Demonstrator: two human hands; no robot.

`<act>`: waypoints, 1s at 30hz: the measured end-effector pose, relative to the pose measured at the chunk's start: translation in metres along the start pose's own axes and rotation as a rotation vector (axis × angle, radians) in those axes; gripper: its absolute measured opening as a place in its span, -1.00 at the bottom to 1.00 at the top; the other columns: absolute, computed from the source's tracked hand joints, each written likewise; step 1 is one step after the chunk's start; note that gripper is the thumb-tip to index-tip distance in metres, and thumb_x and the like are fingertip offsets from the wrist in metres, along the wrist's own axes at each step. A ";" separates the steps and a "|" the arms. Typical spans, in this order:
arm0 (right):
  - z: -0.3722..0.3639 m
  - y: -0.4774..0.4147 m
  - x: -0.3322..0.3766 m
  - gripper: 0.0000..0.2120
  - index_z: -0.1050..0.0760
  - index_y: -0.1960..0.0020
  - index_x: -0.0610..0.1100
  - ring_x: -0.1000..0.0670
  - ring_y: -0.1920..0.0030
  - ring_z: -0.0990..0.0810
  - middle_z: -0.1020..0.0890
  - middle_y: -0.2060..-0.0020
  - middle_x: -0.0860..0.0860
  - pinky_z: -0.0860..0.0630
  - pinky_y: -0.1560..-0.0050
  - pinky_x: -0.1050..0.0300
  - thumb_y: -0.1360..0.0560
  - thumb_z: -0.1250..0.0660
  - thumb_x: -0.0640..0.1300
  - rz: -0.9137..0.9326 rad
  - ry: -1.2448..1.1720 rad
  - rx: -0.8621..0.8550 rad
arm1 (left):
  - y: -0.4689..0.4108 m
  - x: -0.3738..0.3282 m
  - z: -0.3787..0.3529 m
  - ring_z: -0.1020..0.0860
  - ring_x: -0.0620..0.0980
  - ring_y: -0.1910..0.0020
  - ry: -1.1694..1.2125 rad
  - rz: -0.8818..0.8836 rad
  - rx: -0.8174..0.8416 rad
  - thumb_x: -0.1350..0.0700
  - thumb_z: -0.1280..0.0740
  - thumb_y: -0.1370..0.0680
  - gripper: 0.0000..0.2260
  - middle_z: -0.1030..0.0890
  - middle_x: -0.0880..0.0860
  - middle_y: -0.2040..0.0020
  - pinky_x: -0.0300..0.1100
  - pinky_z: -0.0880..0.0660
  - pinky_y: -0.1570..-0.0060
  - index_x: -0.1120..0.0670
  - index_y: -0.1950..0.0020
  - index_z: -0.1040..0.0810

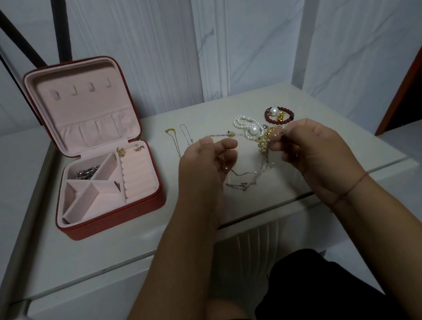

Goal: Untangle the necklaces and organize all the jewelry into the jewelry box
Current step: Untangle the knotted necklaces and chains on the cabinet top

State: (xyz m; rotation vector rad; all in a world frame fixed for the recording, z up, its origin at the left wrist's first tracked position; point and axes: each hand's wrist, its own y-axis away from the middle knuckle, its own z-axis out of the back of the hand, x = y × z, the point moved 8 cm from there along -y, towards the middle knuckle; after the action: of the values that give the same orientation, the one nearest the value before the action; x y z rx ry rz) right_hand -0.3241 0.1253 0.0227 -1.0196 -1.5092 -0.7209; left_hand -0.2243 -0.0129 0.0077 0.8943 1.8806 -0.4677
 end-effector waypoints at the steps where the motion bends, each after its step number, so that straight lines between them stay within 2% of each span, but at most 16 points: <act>1: 0.000 0.000 0.000 -0.77 -0.50 0.25 -0.14 0.07 0.29 -0.52 -0.61 0.41 0.04 -0.36 0.20 0.19 -0.51 -0.19 -0.34 -0.002 -0.010 0.002 | 0.000 -0.002 0.002 -0.44 -0.13 0.42 -0.028 -0.015 -0.016 0.18 -0.05 -0.67 -0.75 -0.57 -0.02 0.40 -0.23 -0.46 0.25 0.17 0.12 -0.45; 4: -0.001 0.000 0.001 -0.78 -0.49 0.25 -0.13 0.11 0.34 -0.49 -0.59 0.40 0.05 -0.33 0.25 0.21 -0.51 -0.20 -0.33 0.009 0.000 0.010 | -0.001 -0.006 0.007 -0.37 -0.12 0.46 -0.406 -0.103 -0.049 0.15 -0.08 -0.66 -0.75 -0.47 -0.05 0.42 -0.28 -0.35 0.42 0.14 0.17 -0.42; 8: -0.004 0.001 0.003 -0.84 -0.50 0.23 -0.14 0.12 0.36 -0.47 -0.59 0.37 0.04 -0.34 0.27 0.22 -0.49 -0.26 -0.30 0.031 0.021 0.044 | 0.002 0.001 -0.002 -0.43 -0.17 0.33 -0.768 -0.168 0.032 0.12 -0.21 -0.61 -0.90 -0.51 -0.04 0.26 -0.29 -0.36 0.31 0.10 0.01 -0.49; 11: -0.007 0.002 0.003 -0.86 -0.51 0.18 -0.15 0.12 0.36 -0.48 -0.60 0.39 0.07 -0.36 0.24 0.20 -0.52 -0.25 -0.31 0.046 0.053 0.067 | 0.006 -0.002 -0.014 -0.50 -0.19 0.19 -0.921 -0.279 0.077 0.09 -0.28 -0.58 -0.86 -0.60 -0.05 0.13 -0.37 -0.38 0.20 0.09 -0.01 -0.61; 13: -0.009 0.004 0.005 -0.88 -0.51 0.15 -0.15 0.13 0.35 -0.49 -0.61 0.38 0.06 -0.38 0.23 0.21 -0.52 -0.26 -0.30 0.064 0.093 0.082 | 0.011 -0.011 -0.022 -0.53 -0.15 0.06 -0.904 -0.361 0.090 0.08 -0.30 -0.57 -0.84 -0.62 -0.02 0.02 -0.40 -0.40 0.09 0.08 -0.04 -0.65; 15: -0.009 0.004 0.006 -0.87 -0.52 0.15 -0.15 0.12 0.35 -0.49 -0.59 0.38 0.02 -0.39 0.25 0.21 -0.52 -0.26 -0.30 0.092 0.129 0.083 | 0.015 -0.017 -0.028 -0.57 -0.13 0.02 -0.816 -0.402 0.125 0.10 -0.33 -0.56 -0.84 -0.65 -0.02 0.01 -0.35 -0.46 0.04 0.08 -0.06 -0.67; 18: -0.010 0.006 0.012 -0.89 -0.51 0.14 -0.19 0.15 0.36 -0.50 -0.56 0.38 -0.01 -0.42 0.28 0.28 -0.52 -0.27 -0.33 0.143 0.161 0.085 | 0.018 -0.019 -0.033 -0.63 -0.16 0.07 -0.697 -0.430 0.173 0.15 -0.38 -0.53 -0.85 -0.69 -0.02 0.08 -0.35 -0.52 0.02 0.13 -0.05 -0.67; 21: -0.015 0.010 0.020 -0.88 -0.52 0.16 -0.20 0.19 0.36 -0.53 -0.58 0.38 0.00 -0.46 0.29 0.38 -0.50 -0.28 -0.37 0.211 0.225 0.096 | 0.018 -0.021 -0.030 -0.64 -0.19 0.14 -0.657 -0.482 0.140 0.22 -0.42 -0.49 -0.86 -0.68 -0.03 0.15 -0.37 -0.54 0.07 0.15 -0.03 -0.67; 25: -0.018 0.010 0.021 -0.88 -0.54 0.16 -0.16 -0.06 0.20 -0.54 -0.60 0.21 -0.28 -0.56 0.09 0.04 -0.50 -0.31 -0.33 0.259 0.338 0.108 | 0.019 -0.026 -0.031 -0.62 -0.20 0.21 -0.716 -0.590 0.090 0.23 -0.43 -0.47 -0.90 -0.64 -0.08 0.23 -0.36 -0.55 0.12 0.16 0.03 -0.68; 26: -0.018 0.009 0.020 -0.90 -0.55 0.15 -0.17 -0.07 0.20 -0.53 -0.60 0.19 -0.30 -0.55 0.09 0.04 -0.50 -0.31 -0.32 0.259 0.358 0.110 | 0.020 -0.026 -0.032 -0.61 -0.21 0.23 -0.733 -0.608 0.080 0.23 -0.42 -0.48 -0.92 -0.62 -0.11 0.25 -0.41 -0.52 0.16 0.16 0.05 -0.68; 28: -0.019 0.008 0.018 -0.92 -0.55 0.14 -0.22 -0.03 0.22 -0.51 -0.58 0.23 -0.26 -0.53 0.13 0.14 -0.50 -0.29 -0.31 0.249 0.382 0.122 | 0.020 -0.025 -0.035 -0.56 -0.26 0.28 -0.746 -0.587 0.082 0.23 -0.40 -0.50 -0.96 -0.58 -0.15 0.29 -0.48 -0.44 0.24 0.14 0.12 -0.64; 30: -0.021 0.009 0.016 -0.90 -0.55 0.15 -0.23 0.07 0.24 -0.51 -0.57 0.28 -0.13 -0.49 0.18 0.28 -0.51 -0.27 -0.31 0.233 0.397 0.144 | 0.018 -0.020 -0.037 -0.50 -0.31 0.32 -0.760 -0.507 0.115 0.23 -0.34 -0.53 -0.91 -0.52 -0.13 0.31 -0.50 -0.38 0.30 0.10 0.16 -0.56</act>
State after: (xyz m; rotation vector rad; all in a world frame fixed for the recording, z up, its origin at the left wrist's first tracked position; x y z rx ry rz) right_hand -0.3072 0.1145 0.0411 -0.8656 -1.0631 -0.5977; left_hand -0.2281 0.0151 0.0435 0.2192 1.3490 -1.0631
